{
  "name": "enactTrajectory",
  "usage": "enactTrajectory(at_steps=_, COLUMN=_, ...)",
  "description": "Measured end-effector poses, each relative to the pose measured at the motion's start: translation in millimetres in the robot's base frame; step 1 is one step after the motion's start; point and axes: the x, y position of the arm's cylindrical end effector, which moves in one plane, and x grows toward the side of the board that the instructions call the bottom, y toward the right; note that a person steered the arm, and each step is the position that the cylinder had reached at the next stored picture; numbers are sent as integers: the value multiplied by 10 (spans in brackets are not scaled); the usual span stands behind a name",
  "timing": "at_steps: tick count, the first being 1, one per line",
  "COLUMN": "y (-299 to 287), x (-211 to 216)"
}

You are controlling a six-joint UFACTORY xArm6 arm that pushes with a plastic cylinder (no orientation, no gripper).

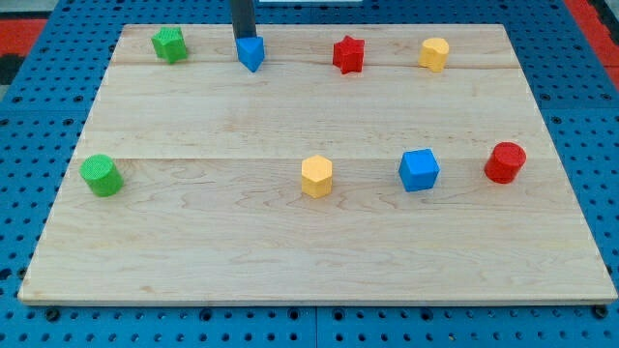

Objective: Turn the top side of the blue triangle towards the red star

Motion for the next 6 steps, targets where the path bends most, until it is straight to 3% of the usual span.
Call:
enactTrajectory(at_steps=2, y=-599, x=110)
enactTrajectory(at_steps=4, y=-176, x=412)
enactTrajectory(at_steps=5, y=107, x=273)
enactTrajectory(at_steps=6, y=-109, x=352)
